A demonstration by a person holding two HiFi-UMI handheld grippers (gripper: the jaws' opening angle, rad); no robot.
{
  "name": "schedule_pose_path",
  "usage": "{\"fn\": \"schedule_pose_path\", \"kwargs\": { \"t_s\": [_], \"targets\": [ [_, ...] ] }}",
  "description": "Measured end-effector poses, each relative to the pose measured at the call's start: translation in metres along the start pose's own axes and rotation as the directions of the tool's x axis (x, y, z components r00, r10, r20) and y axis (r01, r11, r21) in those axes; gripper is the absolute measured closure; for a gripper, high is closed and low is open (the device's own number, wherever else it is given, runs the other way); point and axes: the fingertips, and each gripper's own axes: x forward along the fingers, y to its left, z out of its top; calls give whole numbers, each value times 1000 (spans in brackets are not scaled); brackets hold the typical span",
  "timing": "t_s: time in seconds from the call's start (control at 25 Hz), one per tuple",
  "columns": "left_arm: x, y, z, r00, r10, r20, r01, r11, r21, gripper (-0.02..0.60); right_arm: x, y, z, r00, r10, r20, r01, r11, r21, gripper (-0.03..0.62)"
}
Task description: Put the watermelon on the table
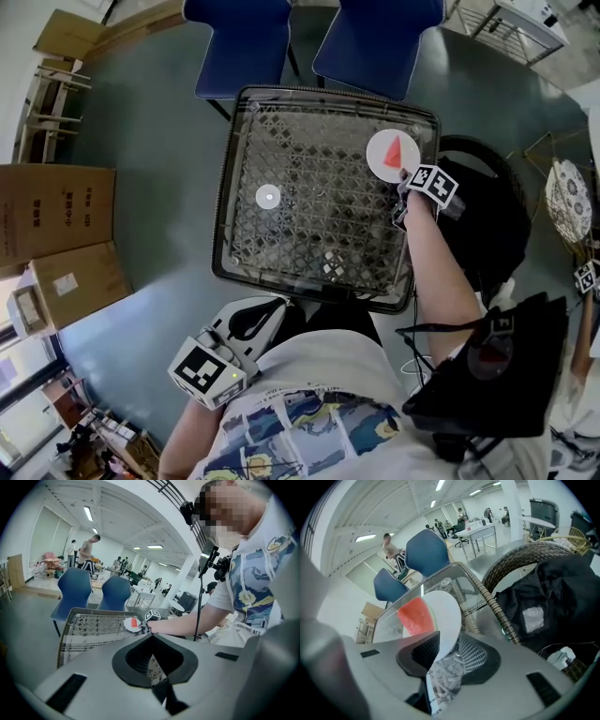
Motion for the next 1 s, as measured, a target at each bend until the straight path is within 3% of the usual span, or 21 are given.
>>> {"fn": "schedule_pose_path", "kwargs": {
  "t_s": [0.52,0.76,0.84,1.0],
  "targets": [
    [-19,11,-5,1000,-12,15,11,1000,15,573,-22,2,-5,999,-13,53,16,999,-48,482],
    [-30,10,-3,996,-78,44,73,992,99,572,-62,23,-17,993,84,84,-75,992,-103,491],
    [-40,7,-3,994,-99,51,92,988,125,572,-82,35,-34,990,123,75,-112,984,-137,548],
    [-62,3,-9,985,-162,61,150,975,165,572,-134,65,-76,977,204,67,-177,942,-284,583]
  ]
}}
